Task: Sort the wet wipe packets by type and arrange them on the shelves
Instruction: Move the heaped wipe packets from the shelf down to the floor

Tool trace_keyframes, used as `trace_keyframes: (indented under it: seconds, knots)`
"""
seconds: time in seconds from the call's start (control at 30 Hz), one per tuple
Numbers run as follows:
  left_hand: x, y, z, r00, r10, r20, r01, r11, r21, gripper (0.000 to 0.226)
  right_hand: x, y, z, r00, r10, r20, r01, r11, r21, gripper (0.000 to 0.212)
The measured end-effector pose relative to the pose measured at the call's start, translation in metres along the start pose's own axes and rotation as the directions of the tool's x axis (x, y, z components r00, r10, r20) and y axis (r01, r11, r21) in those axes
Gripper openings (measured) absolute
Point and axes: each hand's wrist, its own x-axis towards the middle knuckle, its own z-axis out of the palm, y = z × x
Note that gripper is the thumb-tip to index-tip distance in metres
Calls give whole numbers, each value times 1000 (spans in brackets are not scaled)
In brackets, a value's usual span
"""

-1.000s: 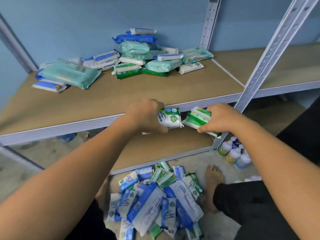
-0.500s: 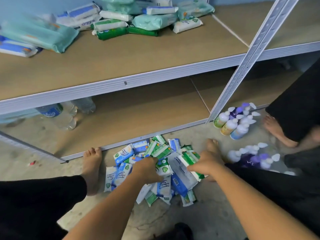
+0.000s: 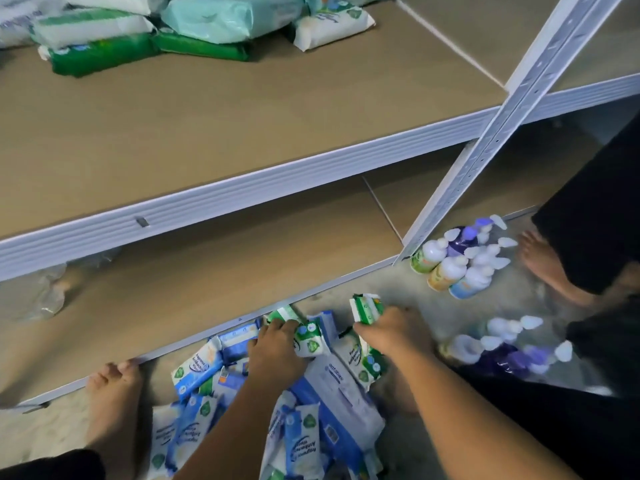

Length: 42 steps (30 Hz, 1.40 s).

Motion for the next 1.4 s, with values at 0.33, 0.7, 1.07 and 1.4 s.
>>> trace_keyframes:
  seconds: [0.33, 0.7, 1.07, 1.4]
  knots:
    - [58, 10, 18, 994, -20, -110, 8, 994, -106, 64, 57, -14, 35, 993, 87, 79, -91, 994, 53, 49]
    - [54, -19, 20, 975, -188, -120, 141, 936, -323, 70, 47, -16, 31, 997, -49, -63, 35, 978, -205, 62]
    - [26, -54, 35, 935, -320, -155, 258, 911, -322, 57, 43, -5, 86, 966, -118, 230, 131, 991, -41, 91]
    - [2, -44, -4, 959, -282, -35, 254, 904, -345, 53, 10, -24, 53, 981, -129, 143, 144, 985, -93, 75]
